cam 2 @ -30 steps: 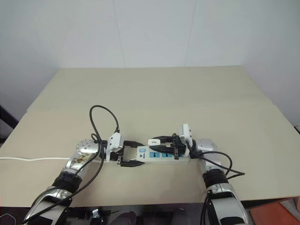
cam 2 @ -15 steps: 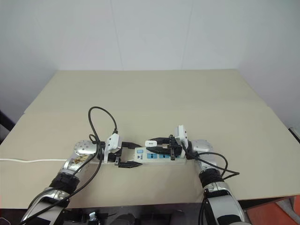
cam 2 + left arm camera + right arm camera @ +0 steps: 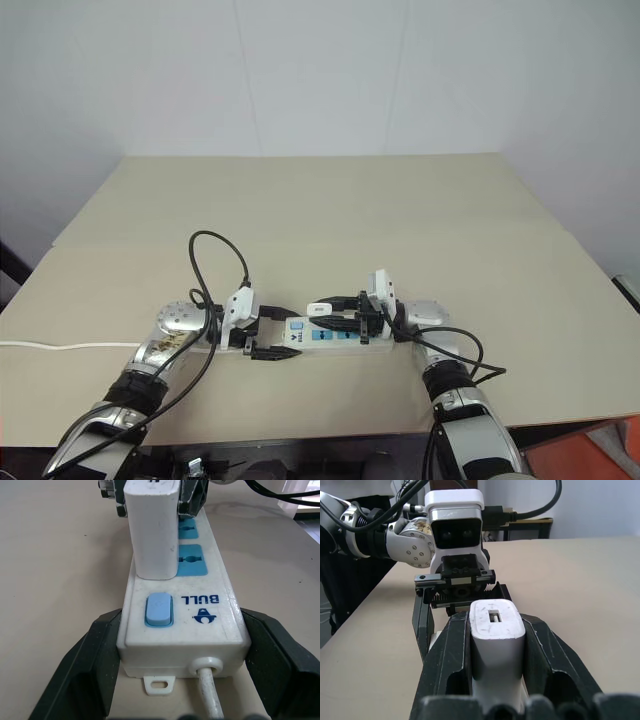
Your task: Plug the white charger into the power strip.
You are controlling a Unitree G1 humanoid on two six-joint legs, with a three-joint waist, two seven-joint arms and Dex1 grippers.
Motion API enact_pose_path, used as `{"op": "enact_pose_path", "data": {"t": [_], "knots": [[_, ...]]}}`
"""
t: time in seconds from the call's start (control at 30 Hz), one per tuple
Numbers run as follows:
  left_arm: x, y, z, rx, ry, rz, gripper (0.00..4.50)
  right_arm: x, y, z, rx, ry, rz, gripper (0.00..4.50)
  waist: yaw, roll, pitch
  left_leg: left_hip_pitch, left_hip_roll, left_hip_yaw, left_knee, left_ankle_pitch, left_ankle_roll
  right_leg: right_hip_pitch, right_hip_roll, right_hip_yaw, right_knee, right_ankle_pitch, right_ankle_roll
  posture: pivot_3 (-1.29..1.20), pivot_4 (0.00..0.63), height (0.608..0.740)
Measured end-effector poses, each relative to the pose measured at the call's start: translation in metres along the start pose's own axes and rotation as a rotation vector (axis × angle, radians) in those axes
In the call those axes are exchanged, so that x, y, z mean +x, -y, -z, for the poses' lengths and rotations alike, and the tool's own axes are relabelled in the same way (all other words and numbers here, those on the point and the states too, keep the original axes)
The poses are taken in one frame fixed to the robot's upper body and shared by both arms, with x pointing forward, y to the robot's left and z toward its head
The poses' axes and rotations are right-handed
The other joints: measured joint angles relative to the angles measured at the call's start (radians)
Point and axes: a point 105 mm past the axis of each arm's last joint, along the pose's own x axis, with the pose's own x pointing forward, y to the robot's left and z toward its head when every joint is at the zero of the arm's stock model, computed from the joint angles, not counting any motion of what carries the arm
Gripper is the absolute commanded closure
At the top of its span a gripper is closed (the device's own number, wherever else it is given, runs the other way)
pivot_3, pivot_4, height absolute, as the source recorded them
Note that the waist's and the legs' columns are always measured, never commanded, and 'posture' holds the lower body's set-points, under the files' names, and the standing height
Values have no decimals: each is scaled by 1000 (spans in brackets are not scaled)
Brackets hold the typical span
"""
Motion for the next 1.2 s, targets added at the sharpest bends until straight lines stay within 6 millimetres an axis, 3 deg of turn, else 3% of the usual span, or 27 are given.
{"op": "enact_pose_path", "data": {"t": [0.2,0.57,0.73,1.07,1.2], "knots": [[0,0,0,0,0,2,1266,-1,-3,0,-70,3,2,3395,4,0,0,2,3,0,0,-1,-2,0,4,0,1,-2,-3,0,150,740],[0,1,2,-7,-6,-1,1266,2,1,3,30,-18,1,3395,2,2,0,14,4,1,-7,-1,-2,10,4,2,-1,-4,-5,0,150,740],[0,1,3,-7,-7,-1,1266,3,0,3,23,-19,4,3395,1,2,0,16,4,0,-9,-1,-2,13,5,2,0,-10,1,0,150,740],[2,2,4,-9,-10,1,1266,0,5,9,0,-99,44,42,7,-2,-2,16,4,-1,-9,-1,-2,13,5,1,-2,-10,1,0,150,740],[2,2,4,-9,-8,3,1266,-1,5,8,-2,-99,40,16,8,-2,-2,16,4,-2,-10,-1,-2,12,5,1,-2,-10,1,0,150,740]]}}
